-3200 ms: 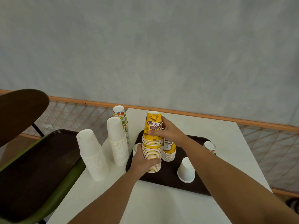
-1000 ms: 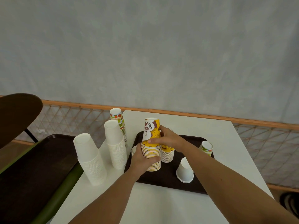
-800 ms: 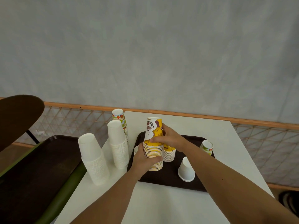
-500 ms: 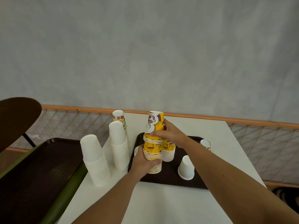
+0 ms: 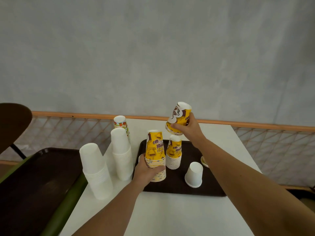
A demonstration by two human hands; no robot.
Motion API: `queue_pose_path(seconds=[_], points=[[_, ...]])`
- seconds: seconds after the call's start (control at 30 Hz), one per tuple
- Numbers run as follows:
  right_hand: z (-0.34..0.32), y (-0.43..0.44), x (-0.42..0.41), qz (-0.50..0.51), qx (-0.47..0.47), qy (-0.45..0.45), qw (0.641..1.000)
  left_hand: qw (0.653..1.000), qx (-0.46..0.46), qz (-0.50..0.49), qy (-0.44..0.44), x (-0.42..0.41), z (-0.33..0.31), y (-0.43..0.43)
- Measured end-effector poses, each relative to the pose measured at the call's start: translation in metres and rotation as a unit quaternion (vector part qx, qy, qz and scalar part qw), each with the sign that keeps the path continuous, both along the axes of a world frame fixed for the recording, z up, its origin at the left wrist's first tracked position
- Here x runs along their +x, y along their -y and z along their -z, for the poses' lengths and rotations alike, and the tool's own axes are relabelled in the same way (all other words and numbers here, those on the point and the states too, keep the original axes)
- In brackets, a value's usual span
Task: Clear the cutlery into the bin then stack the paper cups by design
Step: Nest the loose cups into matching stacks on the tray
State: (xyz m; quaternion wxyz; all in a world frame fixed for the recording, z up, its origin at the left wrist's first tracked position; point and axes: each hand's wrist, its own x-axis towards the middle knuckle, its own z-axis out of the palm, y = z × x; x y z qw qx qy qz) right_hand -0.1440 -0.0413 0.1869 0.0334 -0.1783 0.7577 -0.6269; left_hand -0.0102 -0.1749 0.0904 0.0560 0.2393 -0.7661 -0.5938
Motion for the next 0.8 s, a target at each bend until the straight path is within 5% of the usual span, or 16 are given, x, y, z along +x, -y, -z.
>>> queue_pose_path(seconds=[0.8], points=[[0.063,-0.008,-0.055,-0.114,0.189,0.080,0.972,0.998,0.006,-0.063,-0.009,-0.040,-0.007,-0.009]])
